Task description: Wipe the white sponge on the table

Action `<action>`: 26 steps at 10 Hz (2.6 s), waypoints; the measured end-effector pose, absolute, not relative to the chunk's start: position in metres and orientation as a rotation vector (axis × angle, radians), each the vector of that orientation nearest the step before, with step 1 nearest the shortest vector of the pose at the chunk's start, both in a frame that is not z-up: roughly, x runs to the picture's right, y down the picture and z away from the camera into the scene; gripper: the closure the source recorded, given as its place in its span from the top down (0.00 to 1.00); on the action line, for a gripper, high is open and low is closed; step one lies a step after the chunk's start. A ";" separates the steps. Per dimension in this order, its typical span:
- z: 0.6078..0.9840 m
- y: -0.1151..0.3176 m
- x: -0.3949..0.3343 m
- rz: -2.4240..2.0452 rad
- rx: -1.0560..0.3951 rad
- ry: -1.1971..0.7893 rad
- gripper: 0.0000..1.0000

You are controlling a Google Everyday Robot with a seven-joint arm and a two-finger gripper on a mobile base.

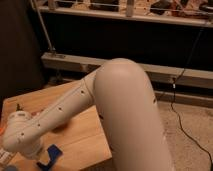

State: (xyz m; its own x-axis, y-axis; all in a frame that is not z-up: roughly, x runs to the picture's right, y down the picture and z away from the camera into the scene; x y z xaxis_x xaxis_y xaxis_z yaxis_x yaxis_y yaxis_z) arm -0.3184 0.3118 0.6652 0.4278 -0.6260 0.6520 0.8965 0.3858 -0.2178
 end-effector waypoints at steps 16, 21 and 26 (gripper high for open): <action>0.697 0.349 -0.304 -1.095 -0.691 -0.496 0.65; 0.703 0.350 -0.310 -1.099 -0.704 -0.502 0.65; 0.706 0.351 -0.310 -1.092 -0.718 -0.506 0.65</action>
